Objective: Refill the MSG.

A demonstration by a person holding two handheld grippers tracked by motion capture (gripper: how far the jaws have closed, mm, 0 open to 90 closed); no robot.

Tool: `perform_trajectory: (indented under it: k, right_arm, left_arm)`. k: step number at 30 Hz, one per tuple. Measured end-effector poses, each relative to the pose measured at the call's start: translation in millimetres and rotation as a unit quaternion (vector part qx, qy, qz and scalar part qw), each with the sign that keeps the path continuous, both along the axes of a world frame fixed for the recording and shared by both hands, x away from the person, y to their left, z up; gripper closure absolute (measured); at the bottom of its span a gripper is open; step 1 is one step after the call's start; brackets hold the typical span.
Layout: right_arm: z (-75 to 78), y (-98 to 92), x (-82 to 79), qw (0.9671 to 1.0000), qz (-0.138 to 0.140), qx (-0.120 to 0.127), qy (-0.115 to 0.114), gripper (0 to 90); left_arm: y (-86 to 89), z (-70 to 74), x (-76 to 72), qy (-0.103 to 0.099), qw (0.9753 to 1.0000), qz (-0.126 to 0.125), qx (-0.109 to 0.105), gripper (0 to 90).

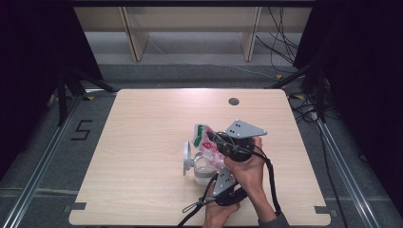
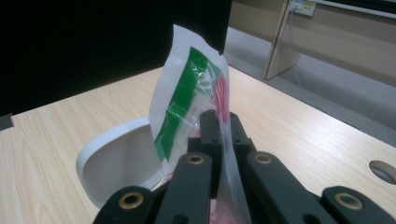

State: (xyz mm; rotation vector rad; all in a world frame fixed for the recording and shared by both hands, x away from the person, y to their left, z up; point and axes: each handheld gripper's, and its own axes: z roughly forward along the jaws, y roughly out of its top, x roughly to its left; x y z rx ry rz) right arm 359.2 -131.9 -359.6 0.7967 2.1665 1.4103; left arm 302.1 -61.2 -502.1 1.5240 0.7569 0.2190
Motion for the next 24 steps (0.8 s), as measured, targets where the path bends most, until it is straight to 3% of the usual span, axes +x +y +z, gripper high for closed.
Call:
perform_trajectory:
  k: [2, 3, 6, 7, 8, 9, 12, 15, 21, 24]
  right_arm:
    - [0.1, 0.4, -0.8, 1.0, -0.001, 0.003, 0.009, 90.0]
    - [0.5, -0.5, 0.7, 1.0, 0.001, -0.001, -0.002, 90.0]
    - [0.6, -0.4, 0.6, 1.0, -0.003, 0.002, -0.002, 90.0]
    - [0.6, -0.8, 2.2, 0.9999, 0.008, -0.005, -0.013, 90.0]
    - [0.5, 0.3, -0.1, 1.0, 0.001, 0.0, 0.002, 90.0]
    - [0.4, -0.1, 1.7, 0.9999, 0.006, -0.003, -0.011, 90.0]
    - [-0.5, 1.5, 1.4, 0.9999, -0.001, 0.003, -0.017, 90.0]
    - [0.7, 1.6, 0.2, 1.0, 0.005, 0.005, 0.002, 90.0]
    - [0.1, 0.9, 1.7, 1.0, 0.005, -0.002, -0.008, 90.0]
    - [-0.9, 2.0, 1.8, 1.0, 0.007, -0.001, 0.0, 90.0]
  left_arm:
    - [-0.2, 0.5, 0.5, -0.002, 1.0, -0.002, -0.001, 76.8]
    - [-0.2, 0.7, 0.2, -0.002, 1.0, -0.001, 0.0, 76.8]
    - [-0.4, 0.7, 0.7, -0.001, 1.0, -0.004, -0.002, 76.8]
    - [-0.4, 0.8, 0.4, -0.002, 1.0, -0.003, -0.002, 76.8]
    - [-0.4, 0.8, 0.0, -0.003, 1.0, -0.003, -0.002, 76.8]
    - [-0.1, 0.7, -0.1, -0.003, 1.0, -0.002, -0.003, 76.8]
    - [0.4, 0.9, 0.4, -0.004, 1.0, -0.003, -0.003, 76.9]
    - [1.6, 1.8, 0.1, -0.002, 1.0, 0.0, 0.006, 76.9]
    - [1.0, 0.5, 1.6, -0.006, 0.9999, -0.009, 0.004, 76.9]
    - [1.5, 0.0, 1.6, -0.007, 0.9999, -0.007, 0.006, 76.9]
